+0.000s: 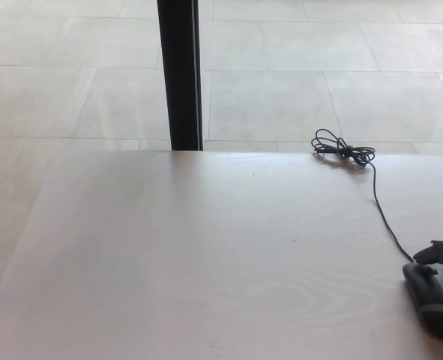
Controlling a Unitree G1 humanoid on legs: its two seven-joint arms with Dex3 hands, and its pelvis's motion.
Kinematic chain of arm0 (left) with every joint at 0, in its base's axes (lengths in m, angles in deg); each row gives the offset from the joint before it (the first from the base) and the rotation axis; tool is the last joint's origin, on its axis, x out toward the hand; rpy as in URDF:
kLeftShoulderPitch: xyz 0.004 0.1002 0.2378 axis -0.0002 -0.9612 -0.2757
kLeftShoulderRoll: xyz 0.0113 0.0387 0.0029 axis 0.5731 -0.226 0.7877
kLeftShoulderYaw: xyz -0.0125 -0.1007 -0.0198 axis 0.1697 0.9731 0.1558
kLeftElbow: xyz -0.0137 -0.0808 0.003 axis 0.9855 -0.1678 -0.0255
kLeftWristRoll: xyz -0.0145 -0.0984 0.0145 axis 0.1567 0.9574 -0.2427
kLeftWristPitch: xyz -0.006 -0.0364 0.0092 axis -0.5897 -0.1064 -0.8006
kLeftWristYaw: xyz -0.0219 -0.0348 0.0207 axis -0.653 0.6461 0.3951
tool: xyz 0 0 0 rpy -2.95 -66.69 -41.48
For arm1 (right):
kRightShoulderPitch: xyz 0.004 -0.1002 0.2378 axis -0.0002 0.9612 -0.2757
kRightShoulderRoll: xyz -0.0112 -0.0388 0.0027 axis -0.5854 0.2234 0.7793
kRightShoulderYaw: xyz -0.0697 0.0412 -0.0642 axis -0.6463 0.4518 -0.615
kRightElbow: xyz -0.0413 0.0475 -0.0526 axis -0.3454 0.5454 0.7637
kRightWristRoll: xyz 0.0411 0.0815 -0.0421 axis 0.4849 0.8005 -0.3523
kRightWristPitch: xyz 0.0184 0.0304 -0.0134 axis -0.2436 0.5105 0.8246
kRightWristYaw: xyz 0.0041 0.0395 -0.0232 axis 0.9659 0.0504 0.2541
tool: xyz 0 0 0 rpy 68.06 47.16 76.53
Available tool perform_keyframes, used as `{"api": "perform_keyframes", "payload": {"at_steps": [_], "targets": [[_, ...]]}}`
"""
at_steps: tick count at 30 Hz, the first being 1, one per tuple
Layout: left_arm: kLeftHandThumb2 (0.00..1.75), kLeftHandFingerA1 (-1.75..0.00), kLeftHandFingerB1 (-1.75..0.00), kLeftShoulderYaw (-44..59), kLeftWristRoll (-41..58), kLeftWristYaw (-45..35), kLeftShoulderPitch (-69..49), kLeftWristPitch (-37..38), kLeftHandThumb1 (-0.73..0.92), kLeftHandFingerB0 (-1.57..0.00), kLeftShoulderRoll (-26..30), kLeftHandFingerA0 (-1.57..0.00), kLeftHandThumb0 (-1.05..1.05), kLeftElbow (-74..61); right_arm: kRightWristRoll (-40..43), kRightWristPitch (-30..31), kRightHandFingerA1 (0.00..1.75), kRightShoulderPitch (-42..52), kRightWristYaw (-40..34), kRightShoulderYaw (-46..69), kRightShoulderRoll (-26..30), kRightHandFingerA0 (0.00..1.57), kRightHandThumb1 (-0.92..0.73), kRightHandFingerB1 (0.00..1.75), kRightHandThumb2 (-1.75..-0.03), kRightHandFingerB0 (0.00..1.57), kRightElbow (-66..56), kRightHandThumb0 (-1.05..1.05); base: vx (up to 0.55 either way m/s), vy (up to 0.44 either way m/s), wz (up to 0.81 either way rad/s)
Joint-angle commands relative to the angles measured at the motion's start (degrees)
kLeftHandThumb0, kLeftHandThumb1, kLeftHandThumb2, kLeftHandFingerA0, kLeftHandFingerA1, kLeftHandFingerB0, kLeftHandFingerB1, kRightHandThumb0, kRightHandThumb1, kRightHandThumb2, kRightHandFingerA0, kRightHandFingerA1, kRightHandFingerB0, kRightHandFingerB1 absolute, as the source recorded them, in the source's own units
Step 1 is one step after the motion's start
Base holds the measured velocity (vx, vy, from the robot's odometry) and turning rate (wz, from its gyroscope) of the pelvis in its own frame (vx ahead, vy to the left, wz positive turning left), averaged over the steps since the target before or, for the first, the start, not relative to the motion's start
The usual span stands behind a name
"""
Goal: The robot uses its right fingers to click on the left button of the black mouse placed on the table.
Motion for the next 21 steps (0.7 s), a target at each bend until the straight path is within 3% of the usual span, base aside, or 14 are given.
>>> {"api": "perform_keyframes", "payload": {"at_steps": [1,8,11,12,18,19,21], "targets": [[0.57,-0.68,-0.52,-0.2,0.6,0.6,-0.2,0.9,0.55,-0.58,0.9,-0.85,-0.64,0.1,-1.2,-0.4,0.42,-0.4,-0.1,-0.2,0.5,0.34,-0.75,0.37,-0.63,0.49,-0.5,-0.62,0.0,0.0,0.0],[0.58,-0.62,-0.49,-0.7,0.3,0.0,-0.6,1.2,0.58,-0.54,1.0,-0.78,-0.65,-0.1,-2.2,-2.2,0.45,0.3,-1.9,-0.3,1.8,0.35,-0.75,0.39,-0.63,0.51,1.5,-0.63,0.0,0.0,0.0],[0.57,-0.66,-0.49,-0.2,1.3,-0.2,-0.7,1.3,0.57,-0.53,0.8,-0.82,-0.65,-0.3,-2.7,-2.7,0.45,0.8,-2.8,-0.2,2.4,0.35,-0.76,0.39,-0.63,0.51,2.0,-0.64,0.0,0.0,0.0],[0.85,-0.71,-0.6,-0.1,1.4,-0.2,-0.6,1.2,0.44,-0.49,0.9,-0.76,-0.64,-0.3,-2.4,-3.4,0.46,1.1,-3.3,0.0,2.5,0.35,-0.75,0.41,-0.63,0.53,2.4,-0.64,0.0,0.0,0.0],[0.85,-0.69,-0.59,0.0,1.5,-0.5,-0.4,0.8,0.45,-0.49,1.1,-0.72,-0.64,0.0,-1.3,-4.1,0.45,2.3,-3.1,1.3,3.2,0.33,-0.74,0.39,-0.62,0.51,3.0,-0.61,0.0,0.0,0.0],[0.57,-0.68,-0.51,0.5,2.1,-0.3,-0.2,0.7,0.56,-0.54,1.0,-0.83,-0.63,-0.2,-1.9,-4.3,0.45,2.8,-3.9,1.3,3.6,0.35,-0.75,0.39,-0.62,0.52,3.0,-0.61,0.0,0.0,0.0],[0.57,-0.65,-0.52,0.3,1.8,-0.2,-0.3,0.8,0.57,-0.6,1.0,-0.82,-0.62,-0.2,-2.4,-4.4,0.45,3.5,-4.7,1.2,3.9,0.36,-0.75,0.4,-0.62,0.53,3.3,-0.62,0.0,0.0,0.0]]}}
